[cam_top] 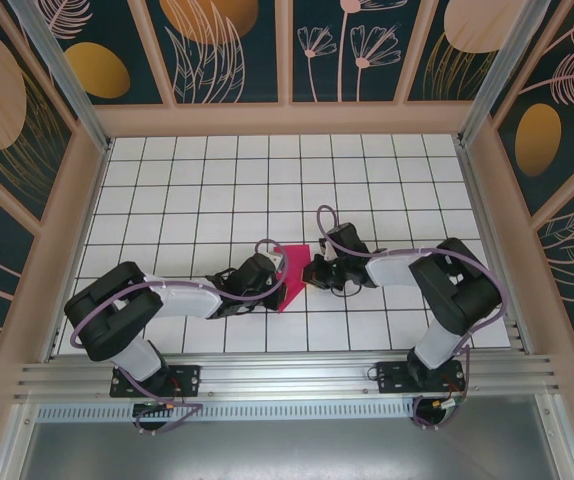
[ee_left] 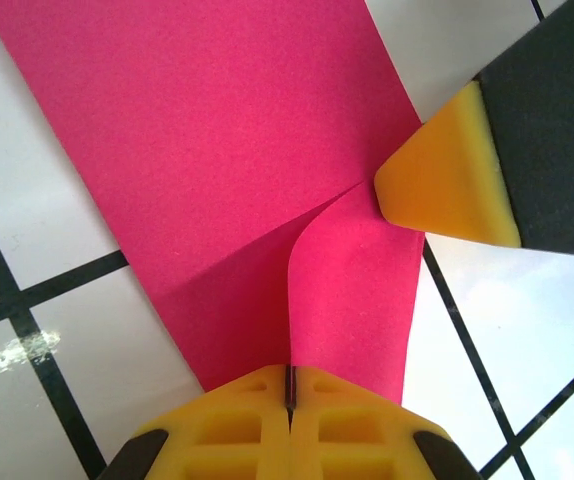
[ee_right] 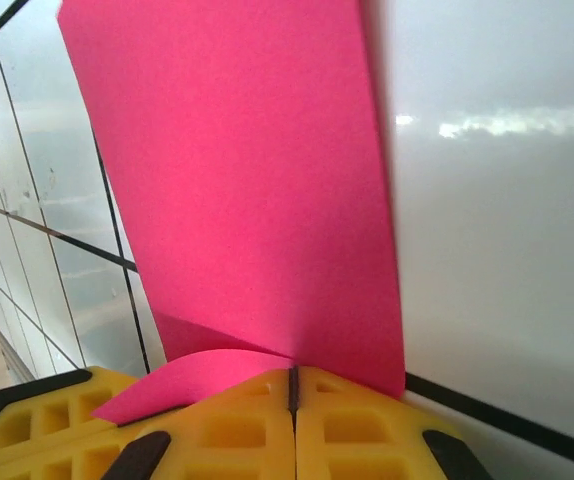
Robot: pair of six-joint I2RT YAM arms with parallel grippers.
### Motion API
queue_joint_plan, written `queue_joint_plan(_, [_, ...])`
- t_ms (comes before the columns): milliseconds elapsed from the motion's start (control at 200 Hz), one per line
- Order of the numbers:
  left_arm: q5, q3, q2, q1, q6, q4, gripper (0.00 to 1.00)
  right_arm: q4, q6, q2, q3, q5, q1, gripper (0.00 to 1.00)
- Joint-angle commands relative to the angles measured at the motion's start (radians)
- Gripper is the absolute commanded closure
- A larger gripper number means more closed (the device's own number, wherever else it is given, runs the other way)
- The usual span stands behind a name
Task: Fold a paper plane with a square sheet of paper (pick it up from the middle)
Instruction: Third fold the triangle at the center of the table.
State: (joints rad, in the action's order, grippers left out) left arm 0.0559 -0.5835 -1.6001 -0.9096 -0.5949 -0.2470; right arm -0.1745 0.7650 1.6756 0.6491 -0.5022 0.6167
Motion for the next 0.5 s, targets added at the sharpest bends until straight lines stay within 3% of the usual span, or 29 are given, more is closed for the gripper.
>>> queue_joint_plan(0, [0.013, -0.007, -0.019, 0.002, 0.021, 0.059, 1.00, 0.022, -0.010, 0.035, -0.019, 0.060, 0.000, 0.92])
queue_joint_plan(255, [0.012, -0.010, -0.019, 0.002, 0.020, 0.064, 1.00, 0.066, -0.033, -0.080, 0.038, 0.045, -0.011, 0.91])
queue_joint_plan(495, [0.014, -0.012, -0.021, 0.002, 0.019, 0.060, 1.00, -0.005, -0.017, -0.016, -0.007, 0.041, -0.040, 0.91])
